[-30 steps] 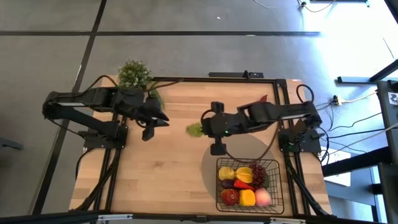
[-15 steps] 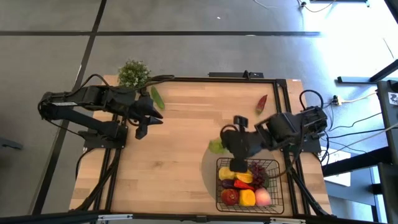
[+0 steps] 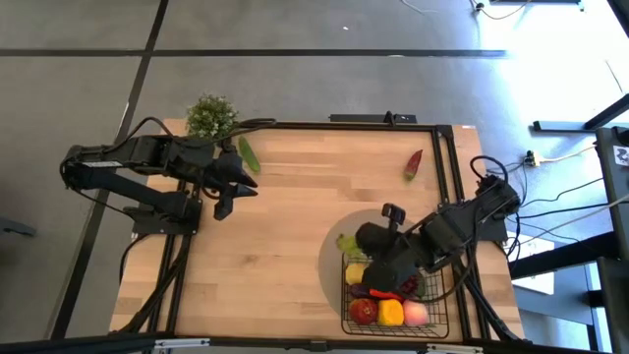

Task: Build produce basket
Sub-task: Put the green grapes into the wire basket

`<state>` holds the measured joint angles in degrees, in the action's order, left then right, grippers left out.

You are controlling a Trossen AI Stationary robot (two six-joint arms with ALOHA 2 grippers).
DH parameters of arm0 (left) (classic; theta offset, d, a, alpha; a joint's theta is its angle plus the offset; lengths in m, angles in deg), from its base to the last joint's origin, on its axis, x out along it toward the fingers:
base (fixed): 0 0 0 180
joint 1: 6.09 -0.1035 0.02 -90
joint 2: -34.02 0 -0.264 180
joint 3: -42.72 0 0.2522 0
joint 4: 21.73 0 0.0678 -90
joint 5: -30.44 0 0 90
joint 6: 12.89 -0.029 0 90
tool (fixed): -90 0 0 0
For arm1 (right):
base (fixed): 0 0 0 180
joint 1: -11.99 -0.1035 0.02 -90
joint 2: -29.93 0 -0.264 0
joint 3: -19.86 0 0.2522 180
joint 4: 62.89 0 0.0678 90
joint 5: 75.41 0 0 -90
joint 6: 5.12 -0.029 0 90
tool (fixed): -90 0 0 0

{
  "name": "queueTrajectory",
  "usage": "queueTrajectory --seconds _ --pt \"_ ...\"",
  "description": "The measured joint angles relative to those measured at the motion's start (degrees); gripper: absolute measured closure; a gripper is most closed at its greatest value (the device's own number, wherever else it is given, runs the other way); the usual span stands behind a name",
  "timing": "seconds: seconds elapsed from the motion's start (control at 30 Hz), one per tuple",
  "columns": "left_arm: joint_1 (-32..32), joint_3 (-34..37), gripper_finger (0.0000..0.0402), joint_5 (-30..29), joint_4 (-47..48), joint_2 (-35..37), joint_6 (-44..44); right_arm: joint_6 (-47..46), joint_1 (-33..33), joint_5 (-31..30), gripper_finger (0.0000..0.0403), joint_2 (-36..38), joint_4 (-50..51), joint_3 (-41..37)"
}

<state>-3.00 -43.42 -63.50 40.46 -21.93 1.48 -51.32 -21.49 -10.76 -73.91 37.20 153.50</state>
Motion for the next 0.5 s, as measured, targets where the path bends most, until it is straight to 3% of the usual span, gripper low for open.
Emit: queueTrajectory --seconds 0.5 --pt "0.0 0.0 0.0312 0.2 0.0 -0.02 -0.02 -6.11 -0.55 -1.72 0.0403 -0.04 -11.27 -14.41"
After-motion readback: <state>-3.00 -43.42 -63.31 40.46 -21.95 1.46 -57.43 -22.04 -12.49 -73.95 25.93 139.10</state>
